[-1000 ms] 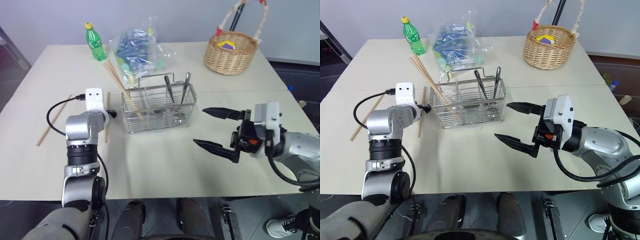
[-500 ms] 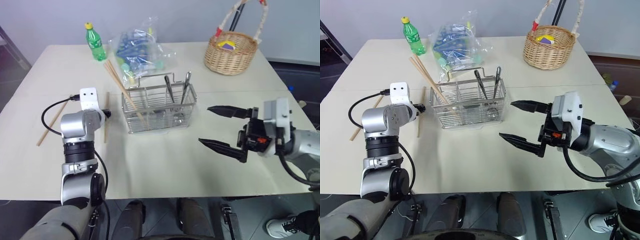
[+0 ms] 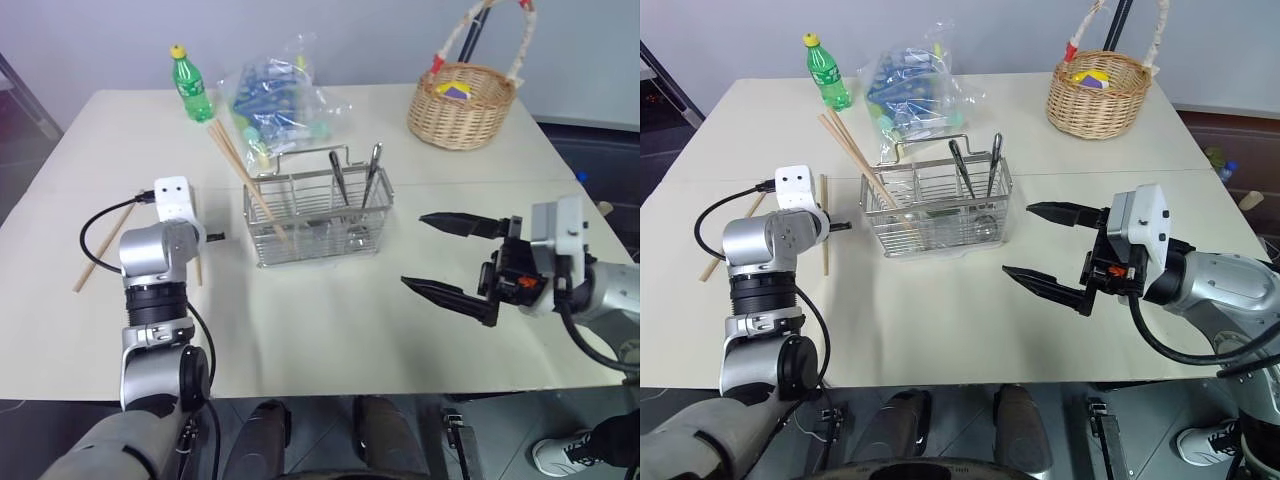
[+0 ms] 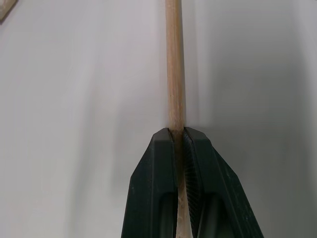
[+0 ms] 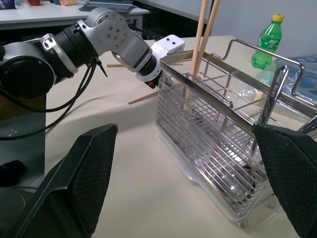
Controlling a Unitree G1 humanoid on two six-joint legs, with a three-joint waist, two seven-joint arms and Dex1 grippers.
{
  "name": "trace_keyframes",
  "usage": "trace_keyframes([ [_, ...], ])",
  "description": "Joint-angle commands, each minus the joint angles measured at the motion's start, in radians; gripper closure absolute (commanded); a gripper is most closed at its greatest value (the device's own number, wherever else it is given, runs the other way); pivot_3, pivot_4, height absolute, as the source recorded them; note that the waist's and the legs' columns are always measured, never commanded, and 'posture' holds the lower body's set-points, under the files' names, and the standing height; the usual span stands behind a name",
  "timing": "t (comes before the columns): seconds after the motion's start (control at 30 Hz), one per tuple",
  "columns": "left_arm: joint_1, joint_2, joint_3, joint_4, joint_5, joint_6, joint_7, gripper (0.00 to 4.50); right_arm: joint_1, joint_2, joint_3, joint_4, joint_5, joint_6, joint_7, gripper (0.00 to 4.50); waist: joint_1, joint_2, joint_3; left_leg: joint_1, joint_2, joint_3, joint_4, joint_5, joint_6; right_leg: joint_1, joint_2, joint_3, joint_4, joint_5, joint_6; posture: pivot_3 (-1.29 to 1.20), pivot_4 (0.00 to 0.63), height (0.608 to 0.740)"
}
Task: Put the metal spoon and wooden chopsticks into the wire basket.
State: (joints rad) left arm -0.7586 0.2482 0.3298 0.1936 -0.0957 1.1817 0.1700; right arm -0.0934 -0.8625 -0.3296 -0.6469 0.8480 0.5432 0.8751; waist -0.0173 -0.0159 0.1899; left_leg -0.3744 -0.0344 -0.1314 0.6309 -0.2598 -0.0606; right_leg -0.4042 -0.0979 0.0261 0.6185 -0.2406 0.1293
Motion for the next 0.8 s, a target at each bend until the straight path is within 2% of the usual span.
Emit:
trace_keyframes([
  [0.03, 0.011, 0.049, 0.007, 0.026, 0.041, -0.04, 0.023, 4.48, -0.009, 0.001, -0.012, -0.024, 0.01, -0.014, -0.002, 0.0, -0.001, 0.0, 0.0, 0.0, 0.0, 0.0, 0.0, 0.0, 0.0, 0.0, 0.0, 0.0, 0.0, 0.0, 0.0, 0.0, 0.15, 0.74],
  [0.17, 0.006, 0.145, 0.006, 0.029, 0.019, -0.172, -0.061, 4.48, -0.015, -0.002, -0.02, -0.016, 0.015, -0.014, -0.003, 0.0, 0.001, -0.001, 0.001, -0.001, 0.0, 0.0, 0.0, 0.0, 0.0, -0.001, 0.0, 0.0, 0.0, 0.0, 0.0, 0.0, 0.15, 0.74],
  [0.27, -0.02, 0.255, 0.048, 0.061, -0.009, -0.392, -0.156, 4.48, -0.024, -0.004, -0.027, -0.022, 0.028, -0.005, -0.014, 0.0, 0.004, -0.002, 0.001, -0.002, 0.0, 0.0, 0.0, 0.0, 0.0, -0.002, 0.0, 0.0, 0.0, 0.0, 0.0, 0.0, 0.15, 0.74],
  [0.47, -0.096, 0.347, 0.115, 0.107, -0.142, -0.837, -0.421, 4.48, -0.027, 0.012, -0.003, -0.025, 0.011, -0.016, -0.028, 0.0, 0.018, -0.003, 0.001, -0.003, 0.0, 0.0, 0.0, 0.0, -0.001, -0.001, -0.001, 0.0, -0.002, 0.0, 0.0, 0.0, 0.15, 0.74],
  [0.6, -0.114, 0.331, 0.12, 0.015, -0.301, -0.921, -0.631, 4.48, -0.031, 0.021, 0.002, -0.022, 0.003, -0.02, -0.035, 0.0, 0.025, -0.003, 0.001, -0.004, -0.001, 0.0, 0.0, 0.0, -0.001, -0.002, -0.002, 0.0, -0.003, 0.0, 0.0, 0.0, 0.15, 0.74],
  [0.8, -0.181, 0.292, 0.142, -0.091, -0.564, -0.822, -0.757, 4.48, -0.029, 0.031, 0.012, -0.022, -0.011, -0.029, -0.046, 0.0, 0.021, -0.003, 0.001, -0.004, -0.001, 0.0, 0.001, 0.0, -0.001, -0.002, -0.001, 0.0, -0.003, 0.0, 0.0, 0.0, 0.15, 0.74],
])
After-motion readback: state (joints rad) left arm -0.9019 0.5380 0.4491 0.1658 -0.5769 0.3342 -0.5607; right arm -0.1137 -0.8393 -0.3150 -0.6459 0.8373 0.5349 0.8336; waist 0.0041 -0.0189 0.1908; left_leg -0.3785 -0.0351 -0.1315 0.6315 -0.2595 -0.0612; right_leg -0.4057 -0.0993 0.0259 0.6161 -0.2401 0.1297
